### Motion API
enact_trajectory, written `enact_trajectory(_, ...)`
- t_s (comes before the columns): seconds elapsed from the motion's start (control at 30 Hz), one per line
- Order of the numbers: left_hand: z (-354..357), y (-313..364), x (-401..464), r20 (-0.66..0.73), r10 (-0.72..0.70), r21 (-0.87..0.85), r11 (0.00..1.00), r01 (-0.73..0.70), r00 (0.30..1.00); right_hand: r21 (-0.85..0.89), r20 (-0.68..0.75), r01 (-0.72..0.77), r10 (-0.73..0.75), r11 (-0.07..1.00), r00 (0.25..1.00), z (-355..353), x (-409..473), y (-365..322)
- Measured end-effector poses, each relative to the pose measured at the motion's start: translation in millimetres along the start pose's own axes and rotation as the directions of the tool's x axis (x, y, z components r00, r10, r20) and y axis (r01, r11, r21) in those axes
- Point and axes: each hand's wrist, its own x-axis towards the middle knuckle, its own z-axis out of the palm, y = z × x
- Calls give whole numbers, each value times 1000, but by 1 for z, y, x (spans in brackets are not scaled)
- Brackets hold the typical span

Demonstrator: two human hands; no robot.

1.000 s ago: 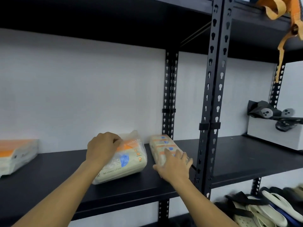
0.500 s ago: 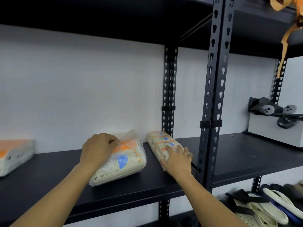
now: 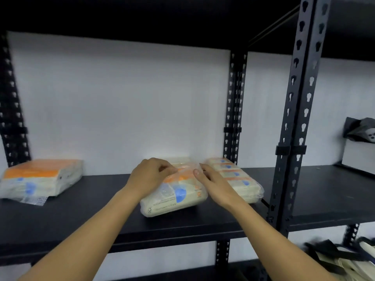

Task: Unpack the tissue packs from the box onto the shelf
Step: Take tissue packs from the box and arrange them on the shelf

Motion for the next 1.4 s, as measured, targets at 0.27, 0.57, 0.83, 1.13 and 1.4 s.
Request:
enact_trajectory(0.27,-10,-28,-42,83,-42,-131,990,52,996,478,182,-237,169,846,969,-2,4,3)
enact_trajectory(0.57,-4,-37,-69,71,-67,-215,973,81,995,60,320,-135,109,989,941,-6,-4,3)
enact_trajectory(0.83,2,-33,-84,126,-66,-70,995,76,990,235,458,-193,66,953,886,-15,-16,10)
enact_trajectory(1.13,23,-31,-120,26,-159,-342,926,158,987,-80,210,61,-42,995,977,8,-33,17)
enact_trajectory(1.4,-2,-61,-114,44,-120,-414,901,127,992,-41,89,59,-55,997,994,42,-24,-14)
